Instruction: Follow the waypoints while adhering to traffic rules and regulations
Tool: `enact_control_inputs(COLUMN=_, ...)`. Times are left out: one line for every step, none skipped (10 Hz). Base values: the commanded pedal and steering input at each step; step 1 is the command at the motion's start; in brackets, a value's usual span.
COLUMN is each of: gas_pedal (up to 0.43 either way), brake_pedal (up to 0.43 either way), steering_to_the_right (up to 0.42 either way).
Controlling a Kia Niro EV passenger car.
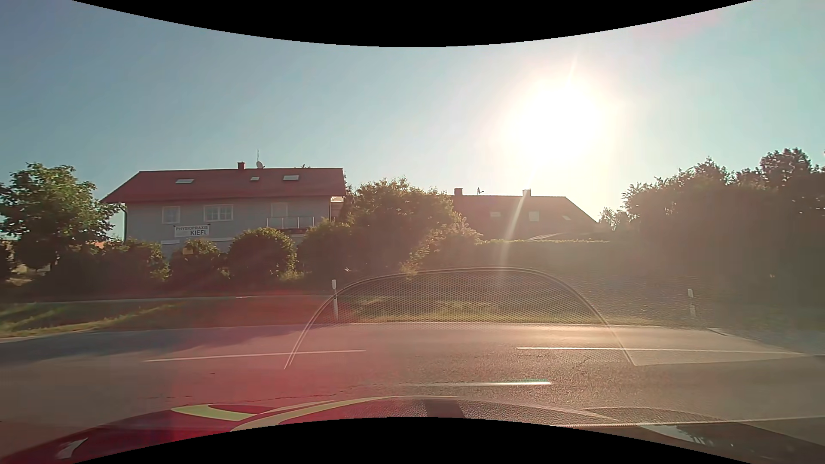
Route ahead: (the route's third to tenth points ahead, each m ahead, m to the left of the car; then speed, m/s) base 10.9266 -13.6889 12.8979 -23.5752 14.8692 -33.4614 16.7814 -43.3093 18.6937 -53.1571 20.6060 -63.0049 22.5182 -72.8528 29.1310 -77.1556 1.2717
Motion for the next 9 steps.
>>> enact_control_inputs(gas_pedal=0.000, brake_pedal=0.317, steering_to_the_right=0.415)
enact_control_inputs(gas_pedal=0.000, brake_pedal=0.323, steering_to_the_right=0.415)
enact_control_inputs(gas_pedal=0.000, brake_pedal=0.323, steering_to_the_right=0.415)
enact_control_inputs(gas_pedal=0.000, brake_pedal=0.311, steering_to_the_right=0.415)
enact_control_inputs(gas_pedal=0.000, brake_pedal=0.268, steering_to_the_right=0.415)
enact_control_inputs(gas_pedal=0.000, brake_pedal=0.256, steering_to_the_right=0.417)
enact_control_inputs(gas_pedal=0.000, brake_pedal=0.256, steering_to_the_right=0.419)
enact_control_inputs(gas_pedal=0.000, brake_pedal=0.250, steering_to_the_right=0.420)
enact_control_inputs(gas_pedal=0.000, brake_pedal=0.244, steering_to_the_right=0.420)
